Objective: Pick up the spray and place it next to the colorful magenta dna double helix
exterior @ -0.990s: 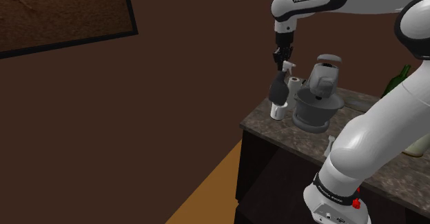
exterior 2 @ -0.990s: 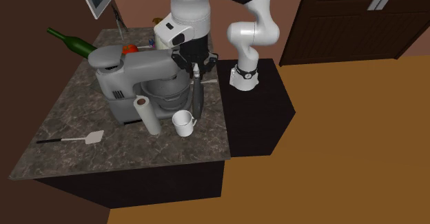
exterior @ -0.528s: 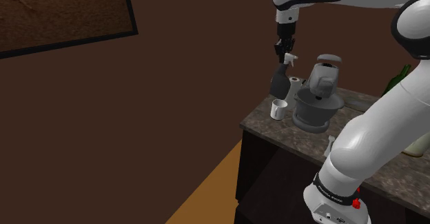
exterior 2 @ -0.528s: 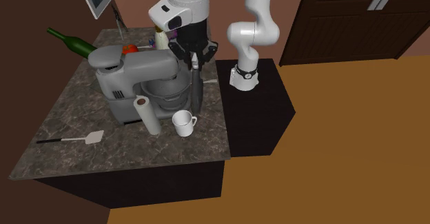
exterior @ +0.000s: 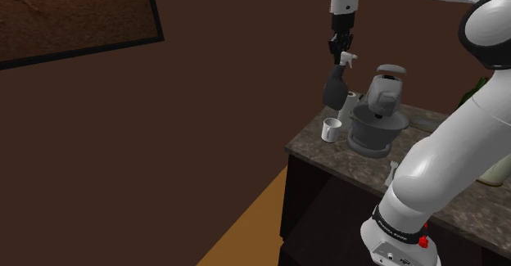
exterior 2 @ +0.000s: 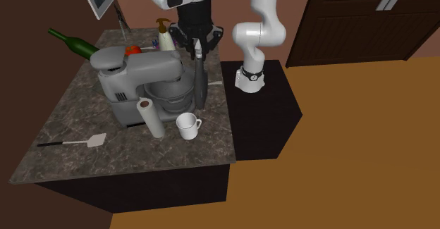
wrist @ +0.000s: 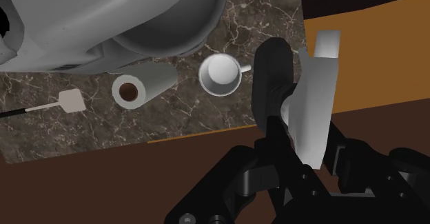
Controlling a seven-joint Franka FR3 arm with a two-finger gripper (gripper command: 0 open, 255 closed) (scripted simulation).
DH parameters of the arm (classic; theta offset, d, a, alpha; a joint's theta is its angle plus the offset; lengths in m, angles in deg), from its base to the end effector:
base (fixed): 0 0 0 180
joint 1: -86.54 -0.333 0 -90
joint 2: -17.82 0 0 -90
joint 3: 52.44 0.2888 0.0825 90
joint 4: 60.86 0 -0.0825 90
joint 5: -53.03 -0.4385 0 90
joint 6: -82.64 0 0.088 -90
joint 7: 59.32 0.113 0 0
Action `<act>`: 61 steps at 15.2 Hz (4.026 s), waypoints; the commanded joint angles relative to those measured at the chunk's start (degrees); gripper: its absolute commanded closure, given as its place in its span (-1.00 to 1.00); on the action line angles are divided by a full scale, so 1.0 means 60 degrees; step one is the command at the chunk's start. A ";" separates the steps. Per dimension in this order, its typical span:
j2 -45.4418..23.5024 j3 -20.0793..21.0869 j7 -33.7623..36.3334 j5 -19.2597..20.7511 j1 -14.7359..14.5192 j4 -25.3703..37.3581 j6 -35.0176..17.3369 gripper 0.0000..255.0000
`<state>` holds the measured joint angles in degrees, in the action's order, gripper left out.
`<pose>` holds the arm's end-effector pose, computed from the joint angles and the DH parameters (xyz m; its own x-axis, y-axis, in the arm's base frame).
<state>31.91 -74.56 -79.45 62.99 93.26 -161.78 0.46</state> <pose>0.4415 -0.2904 0.6096 0.9809 -0.1530 -0.1203 -0.1488 -0.9879 0.0430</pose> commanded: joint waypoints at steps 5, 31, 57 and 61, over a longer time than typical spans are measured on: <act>-0.0269 -0.0006 -0.0132 -0.0074 -0.0019 0.1023 0.0764 1.00; 0.3473 0.0093 -0.1115 0.1453 0.0664 -0.0166 0.2992 1.00; 0.8619 -0.0810 -0.5729 0.5747 0.2075 -0.0563 0.6329 1.00; 0.8992 -0.1036 -0.6880 0.6764 0.2139 -0.0057 0.6752 1.00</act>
<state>84.93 -80.32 -118.72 101.66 105.94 -162.55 40.41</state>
